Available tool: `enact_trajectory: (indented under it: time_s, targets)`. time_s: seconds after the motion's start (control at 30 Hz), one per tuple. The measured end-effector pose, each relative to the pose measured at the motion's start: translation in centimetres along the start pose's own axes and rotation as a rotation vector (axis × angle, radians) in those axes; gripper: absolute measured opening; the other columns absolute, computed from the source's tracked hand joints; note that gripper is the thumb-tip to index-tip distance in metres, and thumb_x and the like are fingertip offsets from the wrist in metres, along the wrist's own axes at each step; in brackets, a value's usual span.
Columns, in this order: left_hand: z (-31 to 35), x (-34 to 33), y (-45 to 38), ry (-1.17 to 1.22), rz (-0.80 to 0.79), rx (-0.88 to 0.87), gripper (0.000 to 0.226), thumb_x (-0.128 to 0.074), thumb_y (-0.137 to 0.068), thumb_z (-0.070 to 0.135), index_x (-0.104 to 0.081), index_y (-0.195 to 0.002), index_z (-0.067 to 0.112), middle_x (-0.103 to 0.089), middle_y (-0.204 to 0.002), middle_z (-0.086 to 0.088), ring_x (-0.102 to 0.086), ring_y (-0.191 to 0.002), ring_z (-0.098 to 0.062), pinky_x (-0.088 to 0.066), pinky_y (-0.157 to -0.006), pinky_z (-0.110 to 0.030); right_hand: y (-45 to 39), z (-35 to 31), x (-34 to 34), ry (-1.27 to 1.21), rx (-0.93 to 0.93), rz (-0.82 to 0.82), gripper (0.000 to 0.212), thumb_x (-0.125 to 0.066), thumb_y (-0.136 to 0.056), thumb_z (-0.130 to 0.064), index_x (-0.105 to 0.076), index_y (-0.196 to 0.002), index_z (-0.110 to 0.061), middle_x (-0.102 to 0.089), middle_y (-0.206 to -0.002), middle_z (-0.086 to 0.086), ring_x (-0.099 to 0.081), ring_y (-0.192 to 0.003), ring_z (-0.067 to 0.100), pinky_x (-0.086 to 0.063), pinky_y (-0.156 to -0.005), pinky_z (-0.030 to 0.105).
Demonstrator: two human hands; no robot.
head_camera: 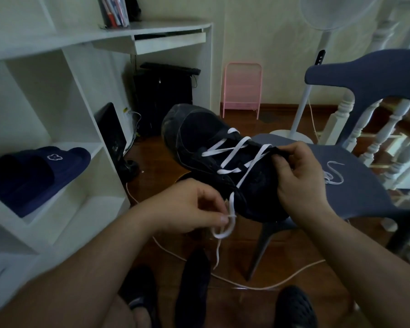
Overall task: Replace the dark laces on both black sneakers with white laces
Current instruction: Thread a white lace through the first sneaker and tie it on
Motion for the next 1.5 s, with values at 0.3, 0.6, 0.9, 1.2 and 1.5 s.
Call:
enact_trajectory:
  time_s: [0.3, 0.6, 0.9, 1.2, 1.5]
  targets:
    - [-1.0, 6.5, 1.1, 0.240, 0.646, -0.022, 0.024, -0.067, -0.101, 0.014, -0.081, -0.097, 0.034, -0.077, -0.087, 0.009, -0.070, -0.078, -0.004, -0.055, -0.075, -0.025, 0.4, 3.5, -2.6, 0.031, -0.332, -0.195, 0.025, -0.073, -0.095, -0.035, -0.073, -0.083, -0.013, -0.070, -0.067, -0.002, -0.063, -0.060, 0.011, -0.054, -0.060, 0.036]
    - [3.4, 3.1, -0.1, -0.186, 0.645, -0.118, 0.010, -0.077, -0.094, 0.031, -0.081, -0.102, 0.035, -0.069, -0.087, 0.028, -0.062, -0.081, 0.015, -0.041, -0.068, -0.001, 2.7, 2.6, -5.4, -0.176, -0.406, -0.414, 0.007, -0.070, -0.097, -0.011, -0.076, -0.094, -0.009, -0.075, -0.077, 0.012, -0.067, -0.067, 0.012, -0.055, -0.062, 0.022]
    - [3.6, 2.2, -0.8, -0.407, 0.617, -0.065, 0.000, -0.073, -0.087, 0.038, -0.073, -0.087, 0.038, -0.069, -0.077, 0.017, -0.063, -0.072, -0.003, -0.055, -0.064, -0.030, 2.9, 1.2, -5.2, -0.243, -0.357, -0.447, 0.009, -0.070, -0.096, -0.010, -0.076, -0.103, -0.009, -0.078, -0.088, 0.013, -0.076, -0.083, 0.026, -0.063, -0.075, 0.032]
    - [3.6, 2.1, -1.2, -0.458, 0.596, -0.046, 0.006, -0.073, -0.086, 0.038, -0.074, -0.088, 0.033, -0.068, -0.076, 0.012, -0.063, -0.073, -0.004, -0.053, -0.066, -0.026, 2.6, 0.0, -4.8, 0.099, -0.083, -0.413, 0.008, -0.076, -0.092, -0.027, -0.075, -0.100, -0.030, -0.077, -0.088, -0.009, -0.073, -0.082, 0.008, -0.062, -0.079, 0.042]
    - [3.6, 1.4, -1.7, -0.430, 0.549, -0.095, 0.005, -0.074, -0.090, 0.038, -0.074, -0.092, 0.034, -0.064, -0.076, 0.018, -0.062, -0.075, 0.001, -0.050, -0.065, -0.016, 2.8, -1.3, -4.8, 0.388, 0.144, -0.397, 0.025, -0.070, -0.095, -0.031, -0.075, -0.120, -0.031, -0.076, -0.106, -0.013, -0.068, -0.096, 0.002, -0.054, -0.084, 0.021]
Point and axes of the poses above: each hand's wrist, its own y-axis away from the middle knuckle, its own x-axis out of the back of the hand, z = x × y, the point moved 9 cm from there along -y, towards the middle knuckle
